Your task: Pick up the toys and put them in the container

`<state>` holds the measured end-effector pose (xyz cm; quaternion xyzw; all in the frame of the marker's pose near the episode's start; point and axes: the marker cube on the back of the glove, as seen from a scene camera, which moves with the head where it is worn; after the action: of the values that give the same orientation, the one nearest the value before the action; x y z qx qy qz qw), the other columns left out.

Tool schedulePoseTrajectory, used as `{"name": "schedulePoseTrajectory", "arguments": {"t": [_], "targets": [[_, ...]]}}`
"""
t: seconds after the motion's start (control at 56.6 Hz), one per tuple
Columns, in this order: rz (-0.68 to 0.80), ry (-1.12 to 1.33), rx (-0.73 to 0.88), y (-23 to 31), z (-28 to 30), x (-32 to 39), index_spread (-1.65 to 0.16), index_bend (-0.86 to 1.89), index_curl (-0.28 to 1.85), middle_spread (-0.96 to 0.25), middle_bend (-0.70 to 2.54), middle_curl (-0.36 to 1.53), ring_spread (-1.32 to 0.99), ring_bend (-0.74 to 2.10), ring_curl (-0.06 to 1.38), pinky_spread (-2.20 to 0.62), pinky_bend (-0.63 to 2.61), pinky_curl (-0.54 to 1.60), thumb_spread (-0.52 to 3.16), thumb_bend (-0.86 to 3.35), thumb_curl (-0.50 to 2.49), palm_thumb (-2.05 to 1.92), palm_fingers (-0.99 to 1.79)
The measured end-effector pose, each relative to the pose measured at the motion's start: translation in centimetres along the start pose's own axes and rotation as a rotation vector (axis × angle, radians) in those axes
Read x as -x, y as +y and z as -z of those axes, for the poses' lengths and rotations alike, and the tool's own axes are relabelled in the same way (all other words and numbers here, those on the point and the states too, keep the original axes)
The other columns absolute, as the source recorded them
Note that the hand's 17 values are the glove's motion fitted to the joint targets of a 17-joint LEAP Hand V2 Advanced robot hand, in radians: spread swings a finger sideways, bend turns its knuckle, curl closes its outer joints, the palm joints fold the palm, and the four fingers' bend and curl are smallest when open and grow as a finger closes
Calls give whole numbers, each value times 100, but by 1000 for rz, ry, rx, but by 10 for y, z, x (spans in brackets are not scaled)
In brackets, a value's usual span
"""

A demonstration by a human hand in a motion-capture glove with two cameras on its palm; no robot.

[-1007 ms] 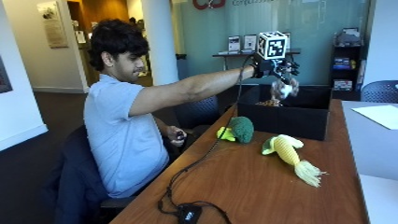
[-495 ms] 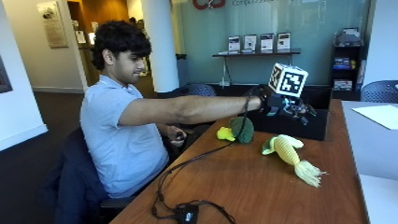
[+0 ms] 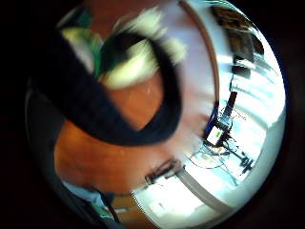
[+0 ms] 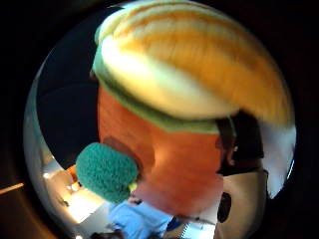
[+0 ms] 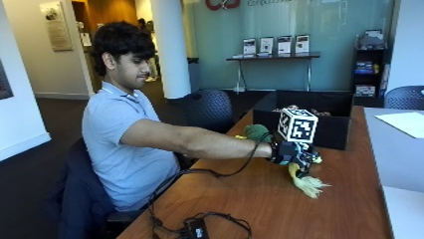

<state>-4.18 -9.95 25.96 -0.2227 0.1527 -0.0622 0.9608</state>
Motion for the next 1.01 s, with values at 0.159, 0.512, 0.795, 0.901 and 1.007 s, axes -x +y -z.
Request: {"name": "schedulePoseTrajectory", "arguments": {"t": [0.159, 0.512, 0.795, 0.901, 1.007], "targets": [[-50, -32, -119, 0, 34, 5, -32, -2, 5, -10, 66, 44, -20, 114, 47, -20, 115, 32, 161, 47, 37, 34, 77], [-35, -139, -345, 0, 199, 86, -29, 6, -1, -9, 79, 53, -22, 133, 53, -34, 127, 39, 160, 64, 36, 46, 75], [127, 16, -366, -33, 241, 208, -28, 6, -1, -9, 81, 55, -22, 136, 50, -35, 130, 41, 160, 72, 33, 45, 74], [158, 68, -296, -40, 233, 236, -28, 4, -2, -10, 82, 56, -22, 137, 49, -35, 133, 41, 158, 71, 30, 39, 71], [185, 114, -155, -34, 214, 232, -30, 25, 10, -8, 50, 49, -19, 104, 46, -23, 137, 46, 152, 52, 20, 8, -7]]}}
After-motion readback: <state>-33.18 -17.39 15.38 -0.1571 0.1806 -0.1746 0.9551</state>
